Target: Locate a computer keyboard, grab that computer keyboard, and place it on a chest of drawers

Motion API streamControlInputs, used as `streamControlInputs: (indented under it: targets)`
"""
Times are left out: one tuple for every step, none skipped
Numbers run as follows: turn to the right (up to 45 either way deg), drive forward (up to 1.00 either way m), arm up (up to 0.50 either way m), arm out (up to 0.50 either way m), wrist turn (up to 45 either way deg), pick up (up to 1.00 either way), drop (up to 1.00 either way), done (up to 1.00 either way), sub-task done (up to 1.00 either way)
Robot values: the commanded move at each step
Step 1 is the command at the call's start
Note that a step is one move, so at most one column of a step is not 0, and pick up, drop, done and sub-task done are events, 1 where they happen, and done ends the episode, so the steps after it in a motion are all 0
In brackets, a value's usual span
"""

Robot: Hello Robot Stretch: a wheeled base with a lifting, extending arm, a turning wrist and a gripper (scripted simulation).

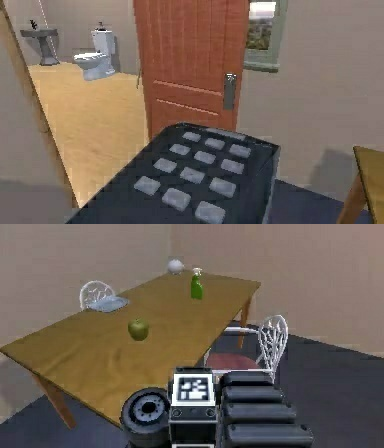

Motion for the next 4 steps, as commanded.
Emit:
streamControlInputs:
  targets:
    - [0.0,0.5,0.0,0.0,0.0,0.0,0.0,0.0,0.0]
    - [-33.0,0.0,0.0,0.0,0.0,0.0,0.0,0.0,0.0]
    - [0.0,1.0,0.0,0.0,0.0,0.0,0.0,0.0,0.0]
    - [-15.0,0.0,0.0,0.0,0.0,0.0,0.0,0.0,0.0]
